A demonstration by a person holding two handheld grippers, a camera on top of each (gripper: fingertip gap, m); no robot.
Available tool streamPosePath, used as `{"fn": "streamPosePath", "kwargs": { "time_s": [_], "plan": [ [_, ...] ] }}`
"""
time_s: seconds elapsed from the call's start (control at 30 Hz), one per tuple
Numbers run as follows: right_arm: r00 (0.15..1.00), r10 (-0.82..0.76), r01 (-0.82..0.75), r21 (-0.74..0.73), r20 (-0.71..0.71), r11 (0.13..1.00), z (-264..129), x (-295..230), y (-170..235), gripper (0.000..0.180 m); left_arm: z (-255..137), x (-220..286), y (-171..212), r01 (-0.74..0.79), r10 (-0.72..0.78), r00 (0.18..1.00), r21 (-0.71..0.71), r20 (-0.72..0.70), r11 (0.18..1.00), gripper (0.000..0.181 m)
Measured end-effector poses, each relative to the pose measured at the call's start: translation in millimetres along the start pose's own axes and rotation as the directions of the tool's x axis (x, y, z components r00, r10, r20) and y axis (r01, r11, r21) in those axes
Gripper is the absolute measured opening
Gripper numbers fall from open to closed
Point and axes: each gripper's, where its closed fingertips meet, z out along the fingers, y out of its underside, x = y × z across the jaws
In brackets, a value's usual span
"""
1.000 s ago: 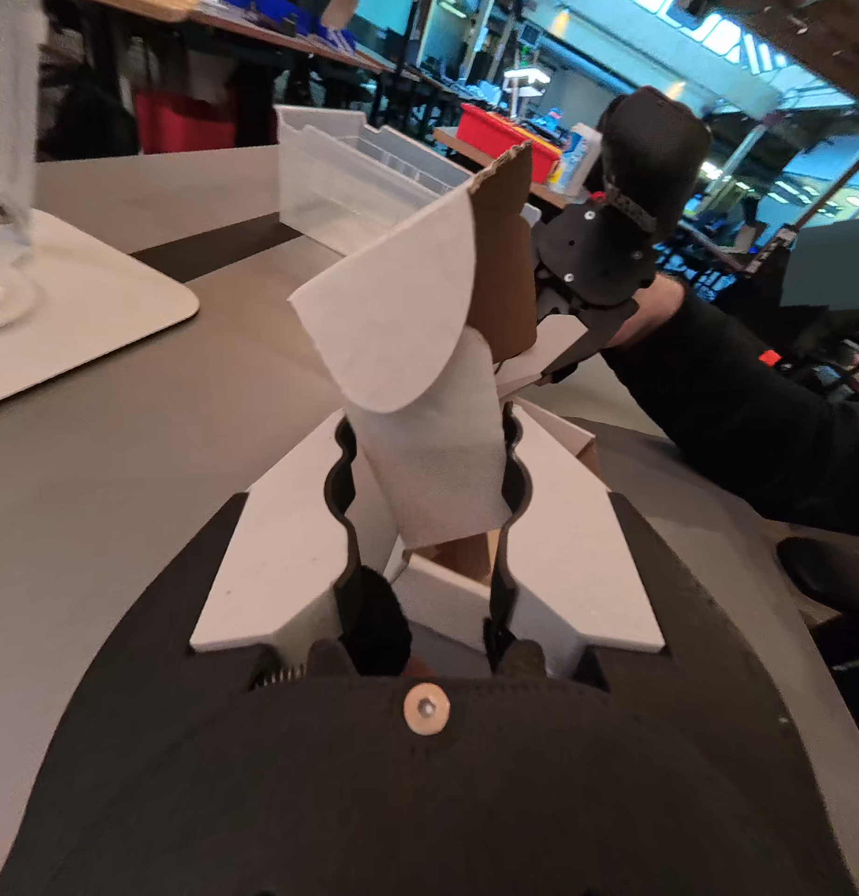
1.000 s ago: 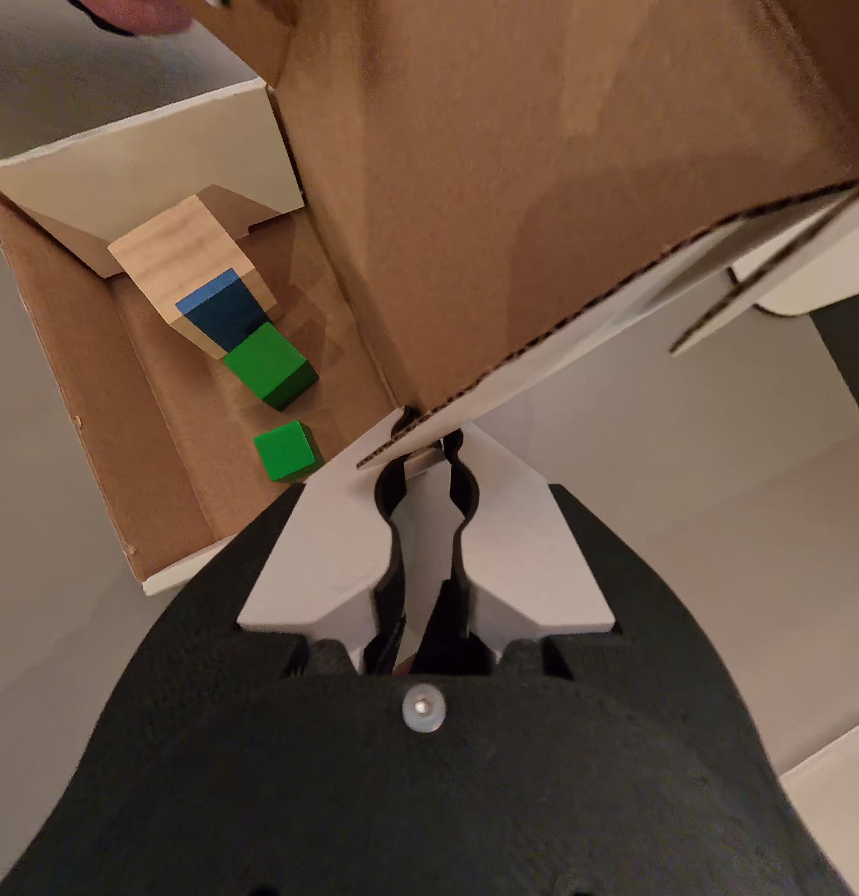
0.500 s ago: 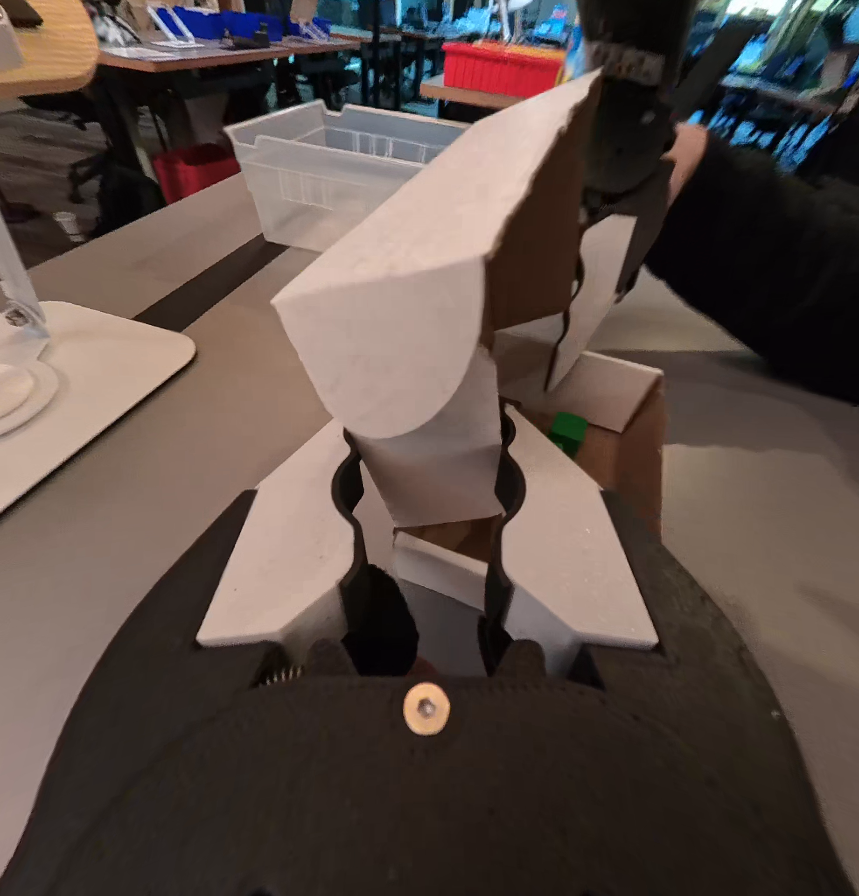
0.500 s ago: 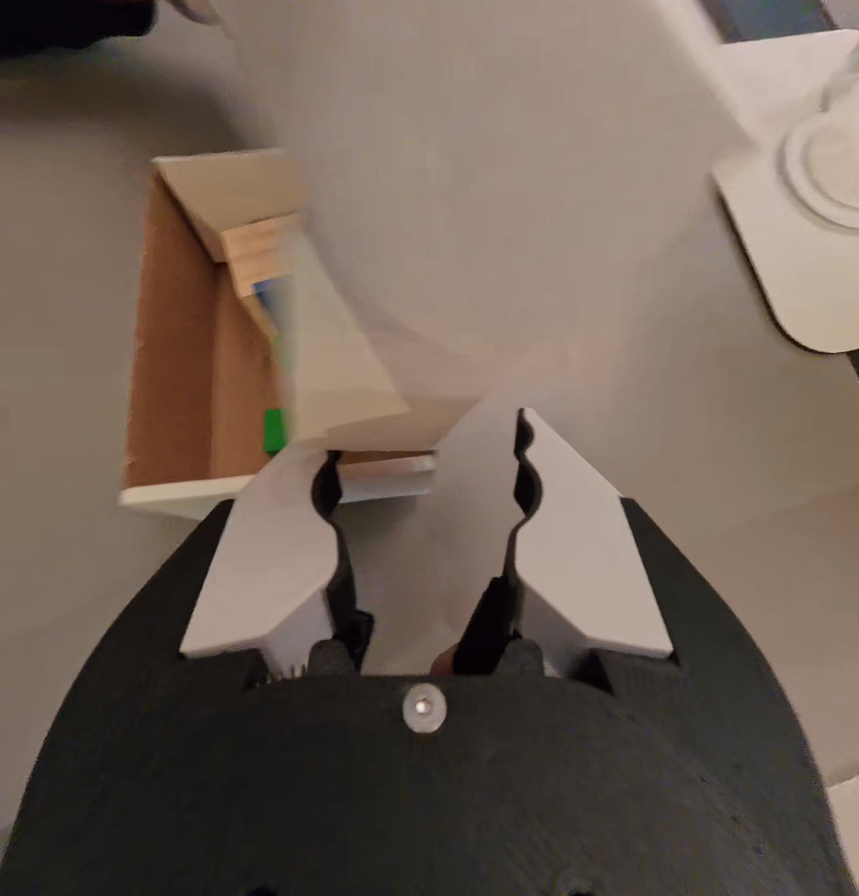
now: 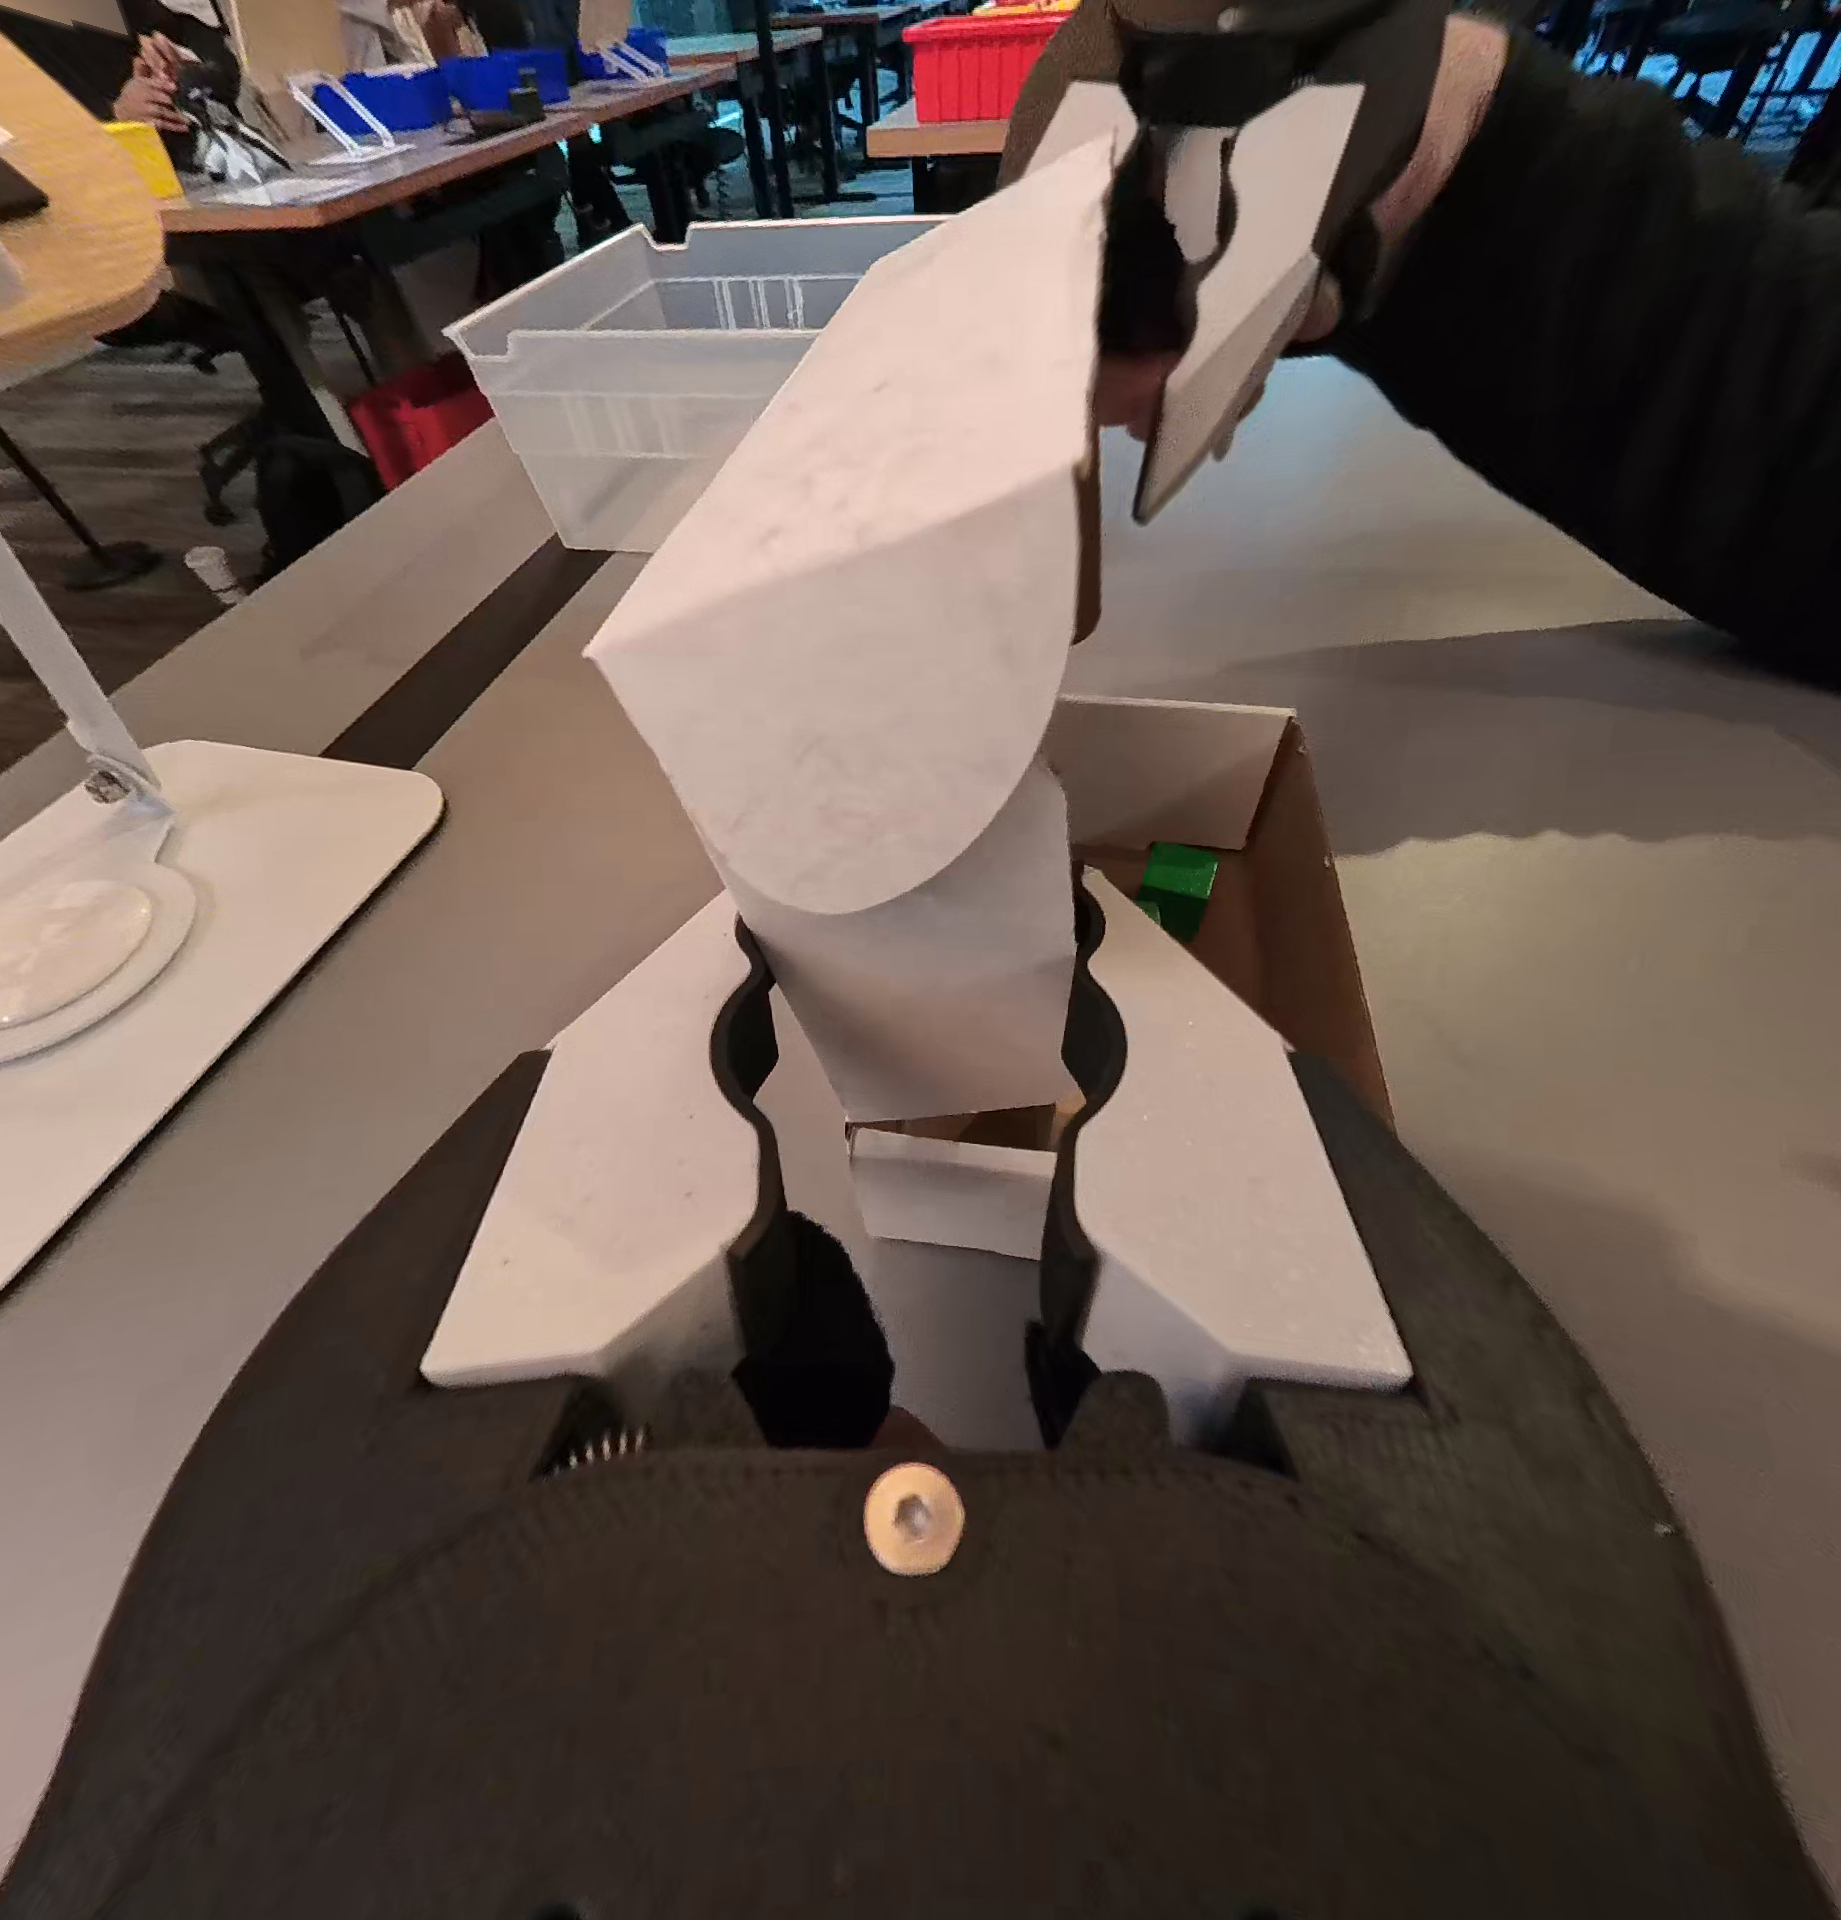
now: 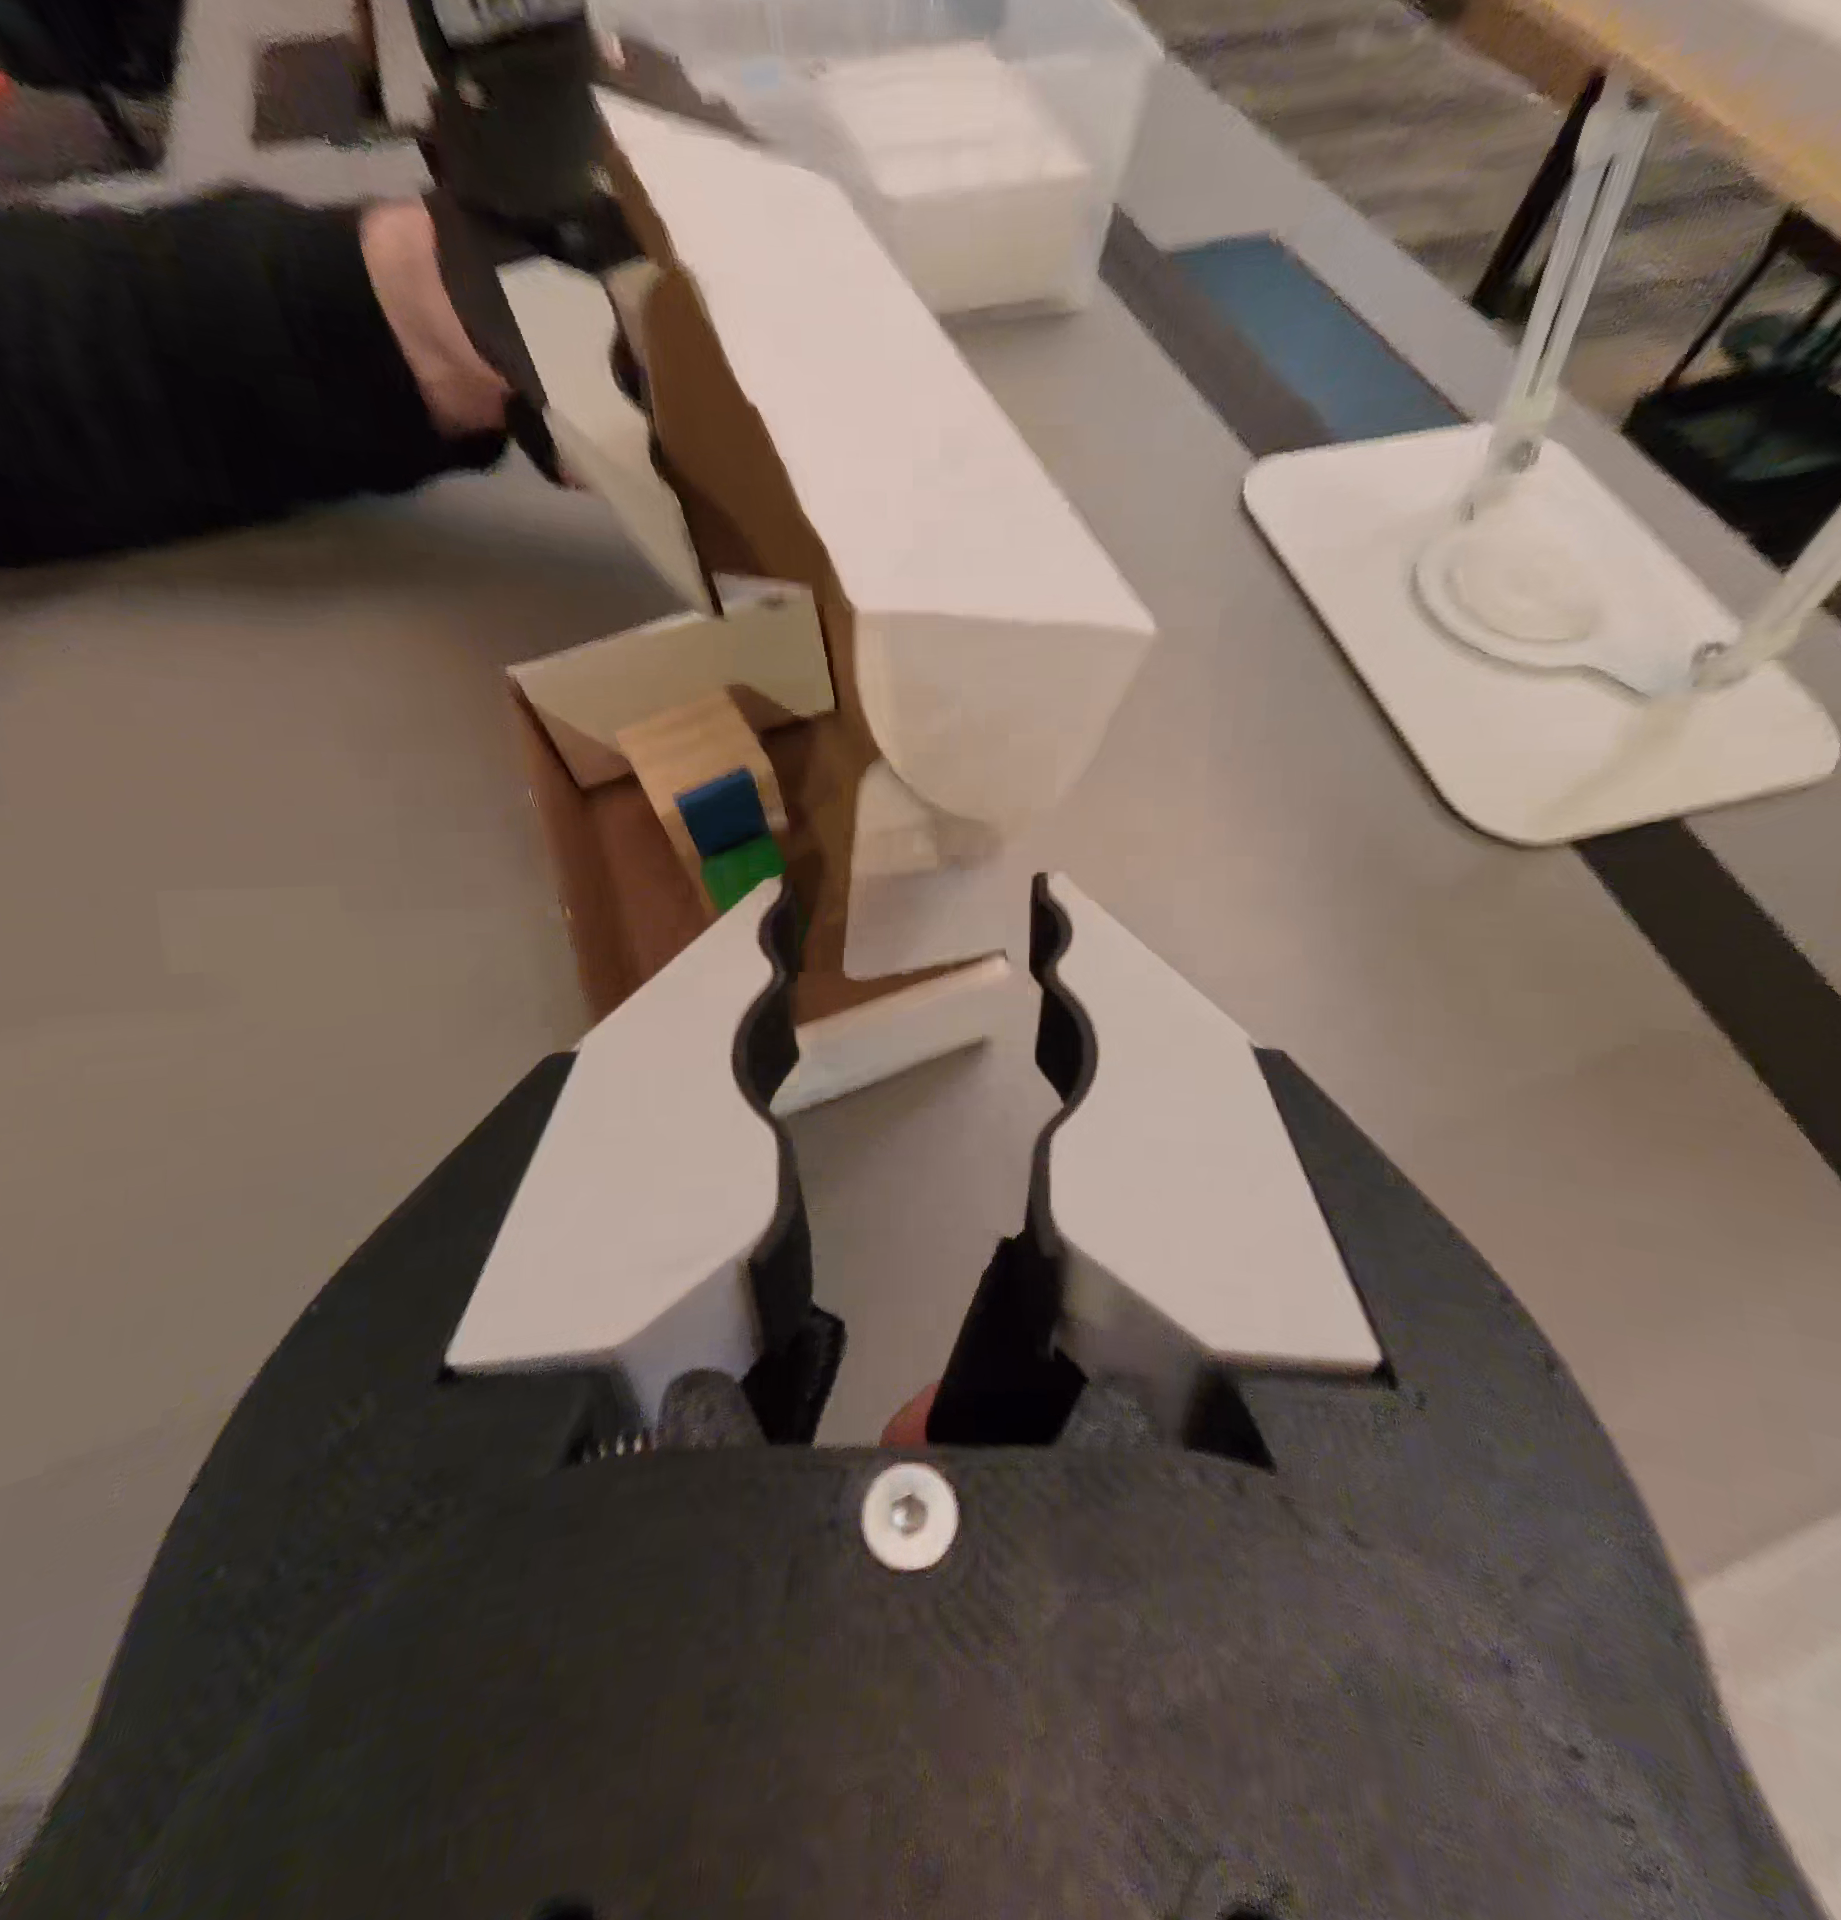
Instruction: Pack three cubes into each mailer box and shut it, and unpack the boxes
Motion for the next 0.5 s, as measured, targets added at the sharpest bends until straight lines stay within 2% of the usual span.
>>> {"fn": "streamPosePath", "kwargs": {
  "time_s": [0.07,0.17,0.33,0.5],
  "plan": [
    [0.999,-0.016,0.016,-0.007,-0.046,1.0,-4,9,4,0.046,2,2,1,-0.015,0.015,1.0,-0.005,-0.01,1.0,0.053],
    [0.999,-0.013,0.011,0.068,0.03,0.998,7,0,-7,0.061,3,7,3,-0.045,0.045,0.998,-0.01,-0.039,0.999,0.053],
    [0.99,-0.025,0.011,0.104,0.137,0.994,27,-16,-9,0.051,5,13,4,-0.101,0.1,0.994,-0.021,-0.051,0.995,0.052],
    [0.993,-0.104,0.102,0.042,0.056,0.994,34,-20,-7,0.05,5,16,9,-0.137,0.138,0.99,-0.062,0.018,0.989,0.052]
  ]
}}
